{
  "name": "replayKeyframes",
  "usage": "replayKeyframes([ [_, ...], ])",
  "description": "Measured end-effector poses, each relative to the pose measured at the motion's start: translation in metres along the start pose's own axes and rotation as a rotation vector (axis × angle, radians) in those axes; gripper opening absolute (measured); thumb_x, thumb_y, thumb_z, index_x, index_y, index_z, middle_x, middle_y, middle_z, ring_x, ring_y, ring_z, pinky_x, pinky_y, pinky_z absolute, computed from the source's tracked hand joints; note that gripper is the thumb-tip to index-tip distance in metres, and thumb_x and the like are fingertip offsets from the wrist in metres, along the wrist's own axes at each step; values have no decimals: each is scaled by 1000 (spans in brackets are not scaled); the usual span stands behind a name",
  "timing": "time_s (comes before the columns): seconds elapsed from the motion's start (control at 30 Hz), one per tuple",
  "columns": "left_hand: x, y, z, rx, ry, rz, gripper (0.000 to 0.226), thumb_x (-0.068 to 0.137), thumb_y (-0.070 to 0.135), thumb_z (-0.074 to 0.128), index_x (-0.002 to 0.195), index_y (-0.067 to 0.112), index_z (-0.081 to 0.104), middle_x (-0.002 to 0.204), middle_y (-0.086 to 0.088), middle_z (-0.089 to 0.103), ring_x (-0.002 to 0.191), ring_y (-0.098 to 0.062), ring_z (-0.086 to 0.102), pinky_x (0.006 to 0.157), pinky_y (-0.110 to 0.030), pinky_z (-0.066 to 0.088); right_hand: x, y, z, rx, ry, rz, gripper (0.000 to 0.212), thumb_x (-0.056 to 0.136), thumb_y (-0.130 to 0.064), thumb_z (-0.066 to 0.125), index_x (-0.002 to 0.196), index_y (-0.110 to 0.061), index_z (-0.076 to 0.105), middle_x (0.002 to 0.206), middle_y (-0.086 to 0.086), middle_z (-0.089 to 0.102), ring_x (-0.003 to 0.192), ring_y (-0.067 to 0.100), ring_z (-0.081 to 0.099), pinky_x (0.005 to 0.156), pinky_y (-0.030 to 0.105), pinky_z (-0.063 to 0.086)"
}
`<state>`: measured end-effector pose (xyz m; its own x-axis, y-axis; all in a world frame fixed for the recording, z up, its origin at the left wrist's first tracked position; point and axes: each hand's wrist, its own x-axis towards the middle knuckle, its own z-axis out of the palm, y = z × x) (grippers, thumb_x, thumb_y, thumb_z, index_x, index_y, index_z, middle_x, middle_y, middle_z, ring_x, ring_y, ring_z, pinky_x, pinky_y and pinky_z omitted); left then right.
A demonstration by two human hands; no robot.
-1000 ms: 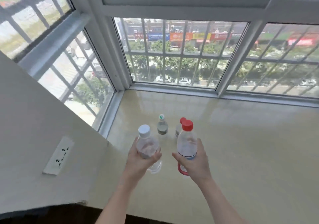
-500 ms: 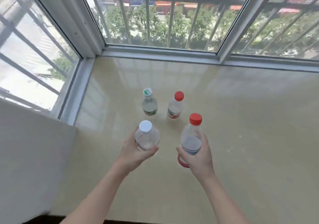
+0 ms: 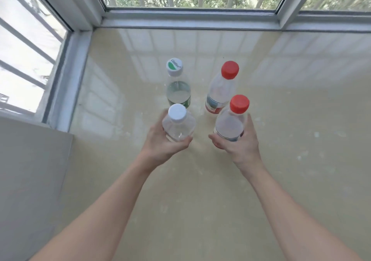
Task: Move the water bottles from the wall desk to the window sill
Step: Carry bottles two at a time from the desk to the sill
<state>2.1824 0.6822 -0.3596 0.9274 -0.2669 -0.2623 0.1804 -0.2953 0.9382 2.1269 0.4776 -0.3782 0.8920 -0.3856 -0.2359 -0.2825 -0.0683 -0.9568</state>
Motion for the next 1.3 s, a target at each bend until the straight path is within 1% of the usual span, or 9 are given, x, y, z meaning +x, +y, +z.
replayKeyframes([
  [0.1, 2, -5, 1, 26, 3, 16, 53, 74, -7, 79, 118, 12, 57, 94, 16, 68, 89, -2, 64, 75, -13, 49, 1, 3, 3, -29, 13, -25, 66, 62, -22, 92, 113, -19, 51, 95, -17, 64, 92, 16, 63, 82, 59, 54],
  [0.17, 2, -8, 1, 54, 7, 30, 51, 74, -6, 79, 117, 14, 58, 92, 16, 68, 88, -2, 64, 74, -13, 50, 1, 11, 1, -57, 9, -23, 66, 63, -20, 92, 115, -20, 51, 103, -3, 68, 97, 26, 66, 87, 57, 54],
  [0.27, 2, -10, 0, 86, 7, 45, 55, 72, 6, 84, 118, 21, 58, 99, 12, 69, 96, -11, 66, 81, -23, 54, 0, 27, -2, -100, -16, 18, 63, 63, -31, 93, 112, -15, 56, 102, 10, 70, 98, 34, 67, 87, 54, 53],
  [0.43, 4, -11, -1, 172, 19, 66, 62, 64, 29, 85, 120, 25, 59, 101, 18, 69, 99, -10, 66, 88, -36, 56, 1, 35, 0, -129, 18, 40, 65, 59, -34, 92, 114, -17, 60, 104, 4, 73, 101, 28, 69, 89, 51, 55],
  [0.67, 3, -13, -1, 172, 26, 51, 64, 64, 28, 87, 121, 24, 59, 103, 21, 68, 99, -3, 65, 86, -20, 53, 2, 37, 4, -148, 30, 43, 66, 57, -40, 91, 111, -17, 62, 103, -1, 73, 99, 22, 69, 89, 48, 55],
  [0.8, 3, -16, -3, 214, 44, 49, 68, 65, 27, 90, 123, 26, 56, 104, 25, 66, 102, -2, 63, 89, -23, 52, 6, 41, 4, -162, -3, 59, 70, 56, -40, 93, 114, -16, 62, 105, 0, 73, 101, 23, 69, 89, 48, 55],
  [0.93, -7, -14, -15, 373, 13, 42, 76, 67, 28, 88, 124, 47, 41, 106, 49, 51, 99, 19, 49, 82, -5, 38, -4, 32, -8, -217, -24, 104, 81, 57, -28, 94, 126, -35, 52, 117, -13, 67, 112, 13, 62, 92, 34, 51],
  [1.1, -27, -1, -42, 757, -11, 95, 74, 74, 26, 77, 139, 31, 41, 131, 13, 55, 125, -17, 47, 93, -29, 41, -15, 2, -50, -600, -114, 137, 83, 70, -11, 76, 143, -31, 42, 138, -5, 52, 125, 18, 48, 95, 28, 40],
  [1.3, -40, 69, -58, 1039, 100, 211, 61, 76, 28, 70, 134, 22, 52, 127, 5, 62, 120, -25, 57, 90, -42, 47, -10, -83, -83, -977, -151, -70, 69, 81, -21, 68, 146, -24, 43, 138, 4, 53, 123, 30, 49, 104, 39, 42],
])
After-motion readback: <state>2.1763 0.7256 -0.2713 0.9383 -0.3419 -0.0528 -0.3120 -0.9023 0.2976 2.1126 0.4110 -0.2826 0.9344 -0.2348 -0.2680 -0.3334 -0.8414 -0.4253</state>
